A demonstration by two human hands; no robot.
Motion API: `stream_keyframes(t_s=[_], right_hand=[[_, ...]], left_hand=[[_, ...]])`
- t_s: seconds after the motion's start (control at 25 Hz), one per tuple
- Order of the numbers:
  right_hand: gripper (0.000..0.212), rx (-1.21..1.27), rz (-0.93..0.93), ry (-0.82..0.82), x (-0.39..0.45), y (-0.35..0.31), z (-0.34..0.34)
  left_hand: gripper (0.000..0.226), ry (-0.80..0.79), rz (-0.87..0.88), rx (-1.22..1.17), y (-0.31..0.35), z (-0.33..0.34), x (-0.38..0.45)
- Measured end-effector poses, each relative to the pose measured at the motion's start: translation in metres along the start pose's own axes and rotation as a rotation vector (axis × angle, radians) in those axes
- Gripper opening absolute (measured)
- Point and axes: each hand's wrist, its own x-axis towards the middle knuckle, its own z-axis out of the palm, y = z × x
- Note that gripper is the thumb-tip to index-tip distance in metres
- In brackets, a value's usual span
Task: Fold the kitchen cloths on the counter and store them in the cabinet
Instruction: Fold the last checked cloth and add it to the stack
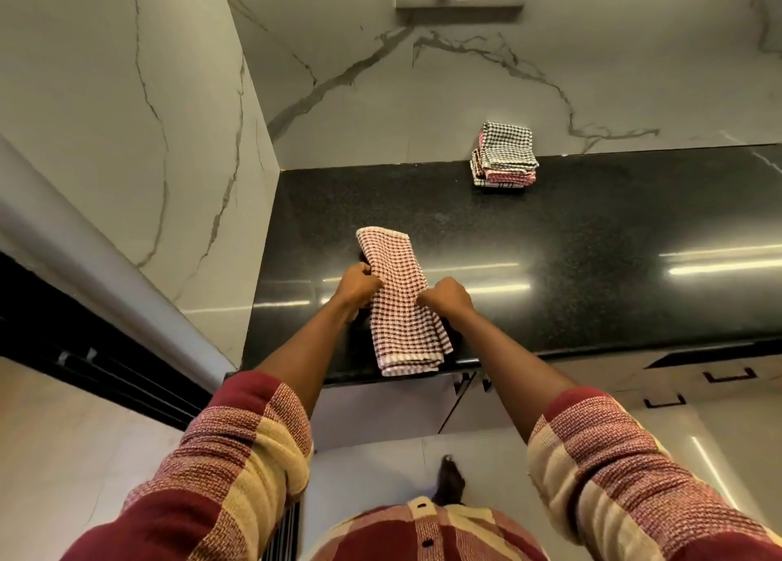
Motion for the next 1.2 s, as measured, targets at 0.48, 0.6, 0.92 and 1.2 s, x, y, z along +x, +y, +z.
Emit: stream_keyframes(t_s=[0.48,0.6,0.92,1.2], right_hand=[[0.059,0.894,-0.231,-0.267,0.043,-0.039,-0.063],[0.037,0.41,-0.365,-0.005,0.076,-0.051,-0.098],[0.008,0.503,-0.405,0.216,0.183,-0.048,-0.2],[0.069,0.612,-0.47,0.167,0.281,-0.047,-0.287]], left_hand=[[0.043,-0.228,0.231,-0.239,0.064,-0.024,0.021],[0.039,-0.096,0.363,0.038,0.1,-0.004,0.048],[0.014,0.044,0.601,0.253,0.197,0.095,0.132],[0.033,0.128,0.427,-0.164,0.282,0.191,0.213]])
